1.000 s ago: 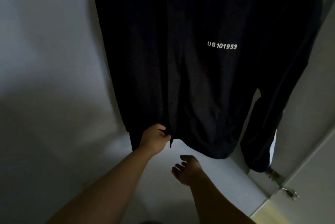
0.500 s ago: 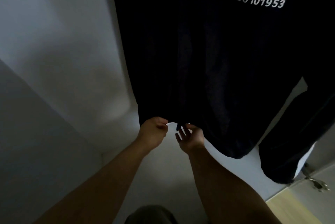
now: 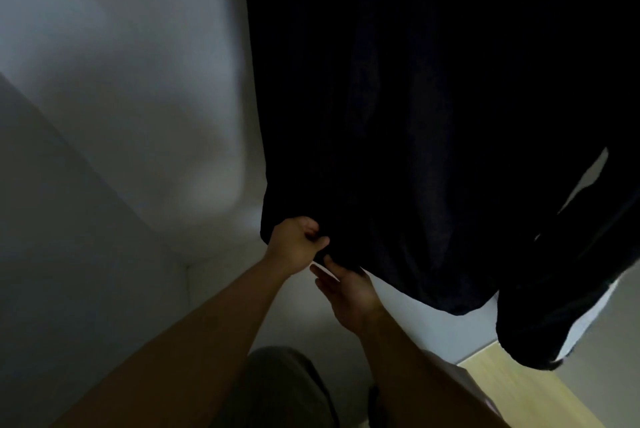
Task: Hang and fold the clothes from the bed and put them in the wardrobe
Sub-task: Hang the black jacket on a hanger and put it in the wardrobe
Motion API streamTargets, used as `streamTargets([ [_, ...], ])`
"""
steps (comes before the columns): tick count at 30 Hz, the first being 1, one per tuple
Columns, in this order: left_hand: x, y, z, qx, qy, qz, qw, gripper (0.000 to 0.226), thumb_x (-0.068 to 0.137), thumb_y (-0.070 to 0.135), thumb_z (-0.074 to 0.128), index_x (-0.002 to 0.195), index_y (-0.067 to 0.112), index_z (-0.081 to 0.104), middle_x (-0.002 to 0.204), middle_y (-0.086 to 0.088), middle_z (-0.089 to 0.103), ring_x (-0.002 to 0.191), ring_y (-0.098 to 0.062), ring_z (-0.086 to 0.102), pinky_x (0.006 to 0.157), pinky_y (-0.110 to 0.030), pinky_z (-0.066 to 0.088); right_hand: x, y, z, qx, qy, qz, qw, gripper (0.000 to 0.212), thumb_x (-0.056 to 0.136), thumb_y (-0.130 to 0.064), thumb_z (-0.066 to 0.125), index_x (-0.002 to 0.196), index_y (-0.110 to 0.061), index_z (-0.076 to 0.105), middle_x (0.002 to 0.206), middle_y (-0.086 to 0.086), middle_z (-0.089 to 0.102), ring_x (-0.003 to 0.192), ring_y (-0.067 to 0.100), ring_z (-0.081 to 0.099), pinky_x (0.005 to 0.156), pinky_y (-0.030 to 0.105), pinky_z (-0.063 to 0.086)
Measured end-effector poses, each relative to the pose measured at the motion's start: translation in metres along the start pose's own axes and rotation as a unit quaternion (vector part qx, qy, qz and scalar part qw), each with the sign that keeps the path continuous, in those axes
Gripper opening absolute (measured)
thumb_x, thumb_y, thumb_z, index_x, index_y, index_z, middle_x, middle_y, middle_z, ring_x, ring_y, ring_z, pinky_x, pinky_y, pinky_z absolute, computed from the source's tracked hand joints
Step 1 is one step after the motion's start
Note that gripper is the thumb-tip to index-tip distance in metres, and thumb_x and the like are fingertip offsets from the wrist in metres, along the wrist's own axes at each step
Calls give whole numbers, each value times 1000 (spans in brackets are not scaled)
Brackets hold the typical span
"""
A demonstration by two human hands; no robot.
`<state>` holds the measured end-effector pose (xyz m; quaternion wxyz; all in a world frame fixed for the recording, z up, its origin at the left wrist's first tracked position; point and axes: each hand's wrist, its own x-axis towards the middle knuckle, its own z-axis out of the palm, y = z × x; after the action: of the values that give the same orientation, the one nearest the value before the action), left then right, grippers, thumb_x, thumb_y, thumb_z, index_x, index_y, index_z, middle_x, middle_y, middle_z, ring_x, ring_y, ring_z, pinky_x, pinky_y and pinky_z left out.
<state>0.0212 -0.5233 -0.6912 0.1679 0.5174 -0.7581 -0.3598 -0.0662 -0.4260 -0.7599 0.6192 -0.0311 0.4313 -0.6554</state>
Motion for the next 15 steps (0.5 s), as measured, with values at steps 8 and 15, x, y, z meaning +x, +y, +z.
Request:
streamTargets([
  [8,-3,4,-6,3,-26,-4,1000,6,89,19,74,86,23,71,83,15,66,80,-1,61,73,-9,45,-26,-13,13,88,-1,32,996,29,98,-6,59,126,-7,64,121,14,71,115,29,67,99,41,52],
  [15,-7,13,-10,-46,-45,1,998,23,82,10,78,79,29,66,78,9,70,72,-3,67,64,-12,50,-33,-26,19,28,61,-9,998,26,91,2,68,116,-1,69,111,17,74,100,31,72,81,33,60],
])
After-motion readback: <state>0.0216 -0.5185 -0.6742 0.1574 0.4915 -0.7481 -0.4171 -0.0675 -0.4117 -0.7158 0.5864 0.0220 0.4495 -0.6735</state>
